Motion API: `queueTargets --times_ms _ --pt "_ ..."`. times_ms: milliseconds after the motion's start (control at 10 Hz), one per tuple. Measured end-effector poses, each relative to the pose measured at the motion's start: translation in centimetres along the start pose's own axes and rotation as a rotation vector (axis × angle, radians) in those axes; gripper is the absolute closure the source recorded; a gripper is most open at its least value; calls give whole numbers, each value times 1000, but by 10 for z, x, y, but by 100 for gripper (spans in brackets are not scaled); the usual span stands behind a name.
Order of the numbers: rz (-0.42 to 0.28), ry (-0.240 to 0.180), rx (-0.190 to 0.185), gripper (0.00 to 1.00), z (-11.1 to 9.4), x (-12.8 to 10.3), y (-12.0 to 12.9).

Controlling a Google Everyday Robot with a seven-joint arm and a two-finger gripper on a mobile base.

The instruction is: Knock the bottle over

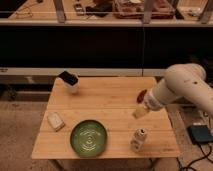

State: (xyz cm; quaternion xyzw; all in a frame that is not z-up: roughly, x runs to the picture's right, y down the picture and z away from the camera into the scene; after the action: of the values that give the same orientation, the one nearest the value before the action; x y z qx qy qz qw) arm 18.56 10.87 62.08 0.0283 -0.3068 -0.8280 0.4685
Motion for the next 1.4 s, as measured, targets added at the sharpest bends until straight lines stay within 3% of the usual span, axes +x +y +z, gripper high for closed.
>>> queueTargets --times_ms 100,200,300,500,800,1000,1100,1200,1400 --pt "59 21 -22 76 -11 -27 8" --pt "119 71 -50 85 -27 -52 16" --pt "146 93 -64 86 -33 -64 20" --pt "174 120 -80 86 -42 -76 23" --pt "170 119 -78 86 -41 -74 23" --pt "173 115 -69 86 -39 -76 21" --pt "179 95 -32 86 -32 -84 12" --pt "190 62 17 86 -24 -98 2" --pt "205 -13 49 86 -15 -119 -4"
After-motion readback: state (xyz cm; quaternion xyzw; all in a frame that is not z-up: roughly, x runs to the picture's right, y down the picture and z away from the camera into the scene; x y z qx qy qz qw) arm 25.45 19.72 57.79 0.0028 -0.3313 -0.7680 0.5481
